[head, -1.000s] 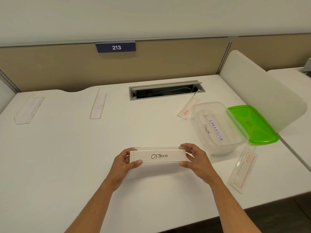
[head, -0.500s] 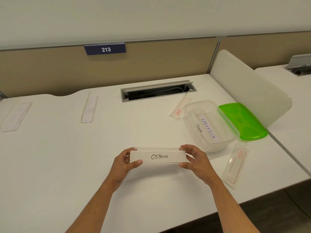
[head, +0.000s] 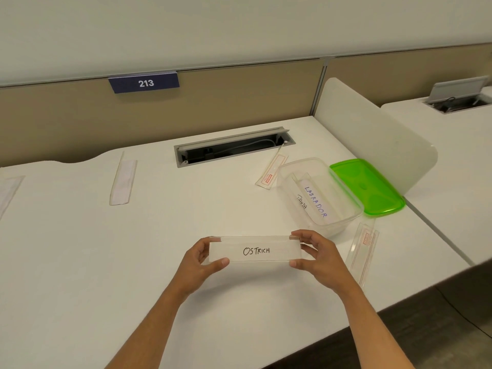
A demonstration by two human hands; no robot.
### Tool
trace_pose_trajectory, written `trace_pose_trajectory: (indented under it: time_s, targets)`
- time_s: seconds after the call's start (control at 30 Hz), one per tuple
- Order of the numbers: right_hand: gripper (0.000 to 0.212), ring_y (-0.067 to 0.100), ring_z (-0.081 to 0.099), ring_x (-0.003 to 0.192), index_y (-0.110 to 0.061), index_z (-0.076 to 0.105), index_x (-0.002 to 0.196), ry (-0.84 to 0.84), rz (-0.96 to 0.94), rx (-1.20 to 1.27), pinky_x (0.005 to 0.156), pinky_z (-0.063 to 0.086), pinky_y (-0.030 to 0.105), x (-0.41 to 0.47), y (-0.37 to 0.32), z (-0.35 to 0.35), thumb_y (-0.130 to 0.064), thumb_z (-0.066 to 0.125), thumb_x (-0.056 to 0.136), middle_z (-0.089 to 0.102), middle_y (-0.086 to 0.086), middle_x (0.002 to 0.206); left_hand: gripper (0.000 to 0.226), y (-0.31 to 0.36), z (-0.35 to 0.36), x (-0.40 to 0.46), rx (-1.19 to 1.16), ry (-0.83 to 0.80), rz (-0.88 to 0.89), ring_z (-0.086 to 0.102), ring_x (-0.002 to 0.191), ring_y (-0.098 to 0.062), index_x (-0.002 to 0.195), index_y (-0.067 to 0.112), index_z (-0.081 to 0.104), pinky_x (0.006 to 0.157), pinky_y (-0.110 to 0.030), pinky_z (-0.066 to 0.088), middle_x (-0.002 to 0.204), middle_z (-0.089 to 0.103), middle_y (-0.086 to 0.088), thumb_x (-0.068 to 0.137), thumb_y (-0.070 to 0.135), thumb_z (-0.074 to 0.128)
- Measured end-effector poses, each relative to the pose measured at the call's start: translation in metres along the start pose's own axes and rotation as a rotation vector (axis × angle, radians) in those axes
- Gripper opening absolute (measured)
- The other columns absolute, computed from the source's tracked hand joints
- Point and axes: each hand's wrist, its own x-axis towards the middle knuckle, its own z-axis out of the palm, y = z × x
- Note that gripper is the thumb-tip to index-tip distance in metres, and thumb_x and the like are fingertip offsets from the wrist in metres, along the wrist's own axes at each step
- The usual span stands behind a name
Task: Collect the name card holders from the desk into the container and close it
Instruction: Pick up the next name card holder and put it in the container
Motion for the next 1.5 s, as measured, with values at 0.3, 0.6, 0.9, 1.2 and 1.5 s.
trace_pose_trajectory:
  time_s: [0.3, 0.6, 0.9, 1.2, 1.5]
  targets:
    - [0.065, 0.000, 0.062, 0.108, -0.035, 0.068, 0.112, 0.245, -0.058, -0.042, 0.085, 0.048, 0.008, -0.016, -0.021, -0.048, -0.004, 0.091, 0.060, 0.066, -0.020, 0.118, 0.068, -0.004, 0.037, 0.021, 0.213, 0.089, 0.056, 0.043, 0.130, 0.004, 0.130, 0.046, 0.045, 0.104, -0.024, 0.035, 0.139, 0.048, 0.022, 0.072, 0.065, 0.073]
    - [0.064, 0.007, 0.063, 0.111, -0.034, 0.066, 0.113, 0.588, -0.043, 0.021, 0.089, 0.054, 0.021, -0.007, -0.032, -0.066, 0.000, 0.088, 0.064, 0.067, -0.017, 0.117, 0.067, -0.042, 0.068, 0.041, 0.792, 0.079, 0.192, 0.011, 0.149, -0.007, 0.147, 0.025, 0.040, 0.119, -0.023, -0.008, 0.158, 0.031, 0.010, 0.090, 0.057, 0.057]
    - [0.062, 0.023, 0.054, 0.113, -0.026, 0.061, 0.125, 0.856, 0.043, -0.364, 0.092, 0.042, 0.030, 0.038, -0.033, -0.065, -0.014, 0.085, 0.069, 0.064, 0.001, 0.119, 0.063, -0.051, 0.076, 0.040, 1.062, 0.108, 0.266, 0.006, 0.151, -0.011, 0.149, 0.023, 0.038, 0.122, -0.035, -0.005, 0.161, 0.025, 0.008, 0.097, 0.060, 0.036]
    - [0.061, 0.032, 0.052, 0.116, -0.018, 0.056, 0.129, 0.797, 0.158, -0.697, 0.082, 0.049, 0.042, 0.075, -0.025, -0.065, -0.021, 0.080, 0.073, 0.065, 0.007, 0.121, 0.062, -0.052, 0.076, 0.040, 1.078, 0.124, 0.273, 0.008, 0.151, -0.009, 0.147, 0.023, 0.041, 0.122, -0.034, -0.005, 0.160, 0.028, 0.008, 0.097, 0.059, 0.036]
    - [0.056, 0.033, 0.054, 0.110, -0.011, 0.051, 0.124, 0.502, 0.304, -0.991, 0.076, 0.049, 0.040, 0.095, -0.025, -0.074, -0.022, 0.077, 0.075, 0.057, 0.013, 0.116, 0.061, -0.053, 0.077, 0.041, 1.093, 0.123, 0.274, 0.006, 0.150, -0.008, 0.147, 0.024, 0.041, 0.122, -0.033, -0.006, 0.160, 0.028, 0.008, 0.097, 0.059, 0.036]
